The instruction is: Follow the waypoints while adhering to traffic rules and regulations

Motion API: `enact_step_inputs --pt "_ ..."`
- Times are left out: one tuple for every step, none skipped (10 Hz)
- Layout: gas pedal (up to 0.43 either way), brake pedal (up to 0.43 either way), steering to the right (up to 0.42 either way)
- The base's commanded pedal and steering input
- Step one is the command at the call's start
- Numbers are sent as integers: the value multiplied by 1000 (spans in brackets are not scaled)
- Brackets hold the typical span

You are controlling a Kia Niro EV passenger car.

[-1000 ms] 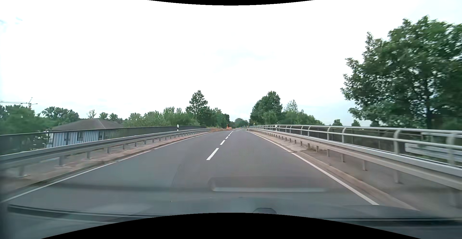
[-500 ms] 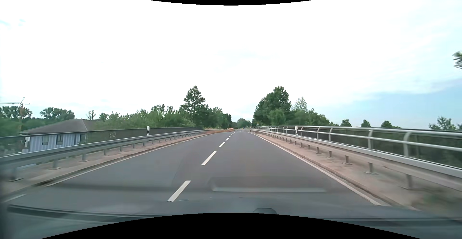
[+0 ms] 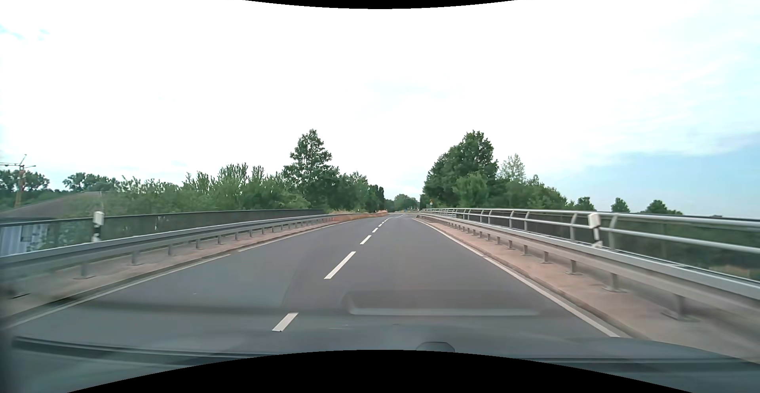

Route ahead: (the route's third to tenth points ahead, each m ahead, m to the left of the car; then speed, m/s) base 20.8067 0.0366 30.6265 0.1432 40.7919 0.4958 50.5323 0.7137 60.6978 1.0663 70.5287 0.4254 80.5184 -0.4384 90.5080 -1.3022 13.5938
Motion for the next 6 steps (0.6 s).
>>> enact_step_inputs --pt "0 0 -10" --pt "0 0 -8" --pt "0 0 -7" --pt "0 0 -6" --pt "0 0 -4" --pt "0 0 -2"
